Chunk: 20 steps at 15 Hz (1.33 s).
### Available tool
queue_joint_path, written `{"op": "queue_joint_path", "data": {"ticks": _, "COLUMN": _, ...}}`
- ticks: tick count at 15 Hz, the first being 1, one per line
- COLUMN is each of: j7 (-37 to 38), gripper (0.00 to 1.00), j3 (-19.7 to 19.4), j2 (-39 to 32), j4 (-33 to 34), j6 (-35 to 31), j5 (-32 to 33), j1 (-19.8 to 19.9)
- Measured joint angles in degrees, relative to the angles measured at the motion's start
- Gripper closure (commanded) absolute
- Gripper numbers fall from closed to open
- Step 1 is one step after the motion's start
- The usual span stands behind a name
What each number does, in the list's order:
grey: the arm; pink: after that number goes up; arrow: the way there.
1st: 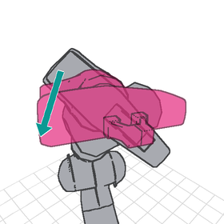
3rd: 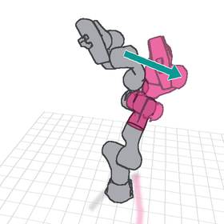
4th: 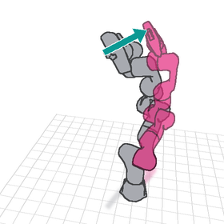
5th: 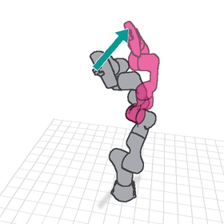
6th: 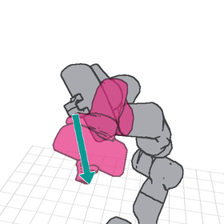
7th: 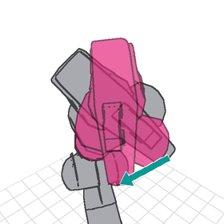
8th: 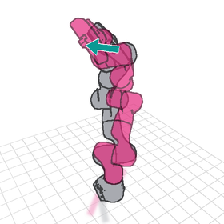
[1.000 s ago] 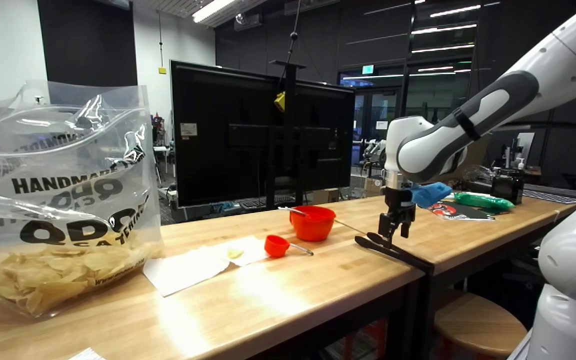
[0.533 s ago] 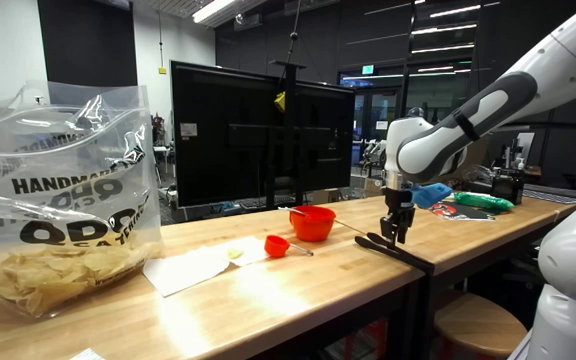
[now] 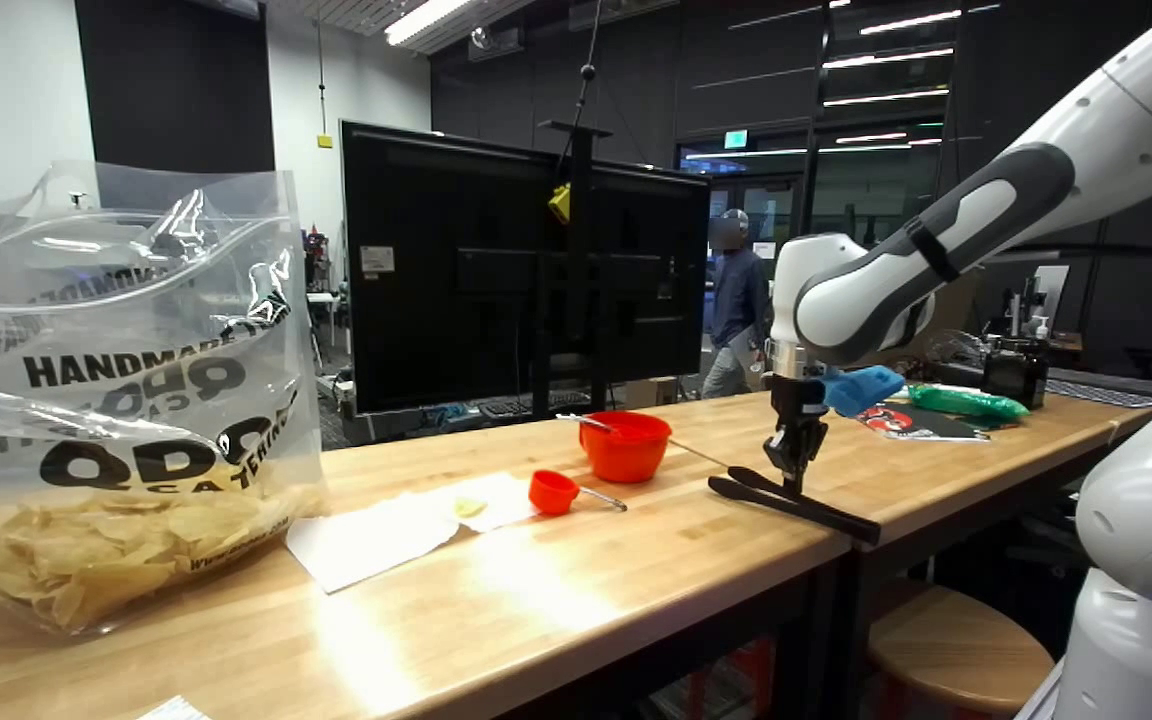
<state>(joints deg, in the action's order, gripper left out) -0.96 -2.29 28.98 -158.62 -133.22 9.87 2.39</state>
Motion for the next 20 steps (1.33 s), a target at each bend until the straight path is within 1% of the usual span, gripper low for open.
{"op": "queue_joint_path", "data": {"ticks": 12, "j7": 0.0, "gripper": 1.0, "j3": 0.2, "j2": 0.0, "j4": 0.3, "j6": -0.1, "j5": 0.0, "j1": 0.0}}
{"op": "queue_joint_path", "data": {"ticks": 20, "j7": 0.4, "gripper": 1.0, "j3": 2.4, "j2": 0.3, "j4": 2.7, "j6": -0.1, "j5": 0.0, "j1": -0.1}}
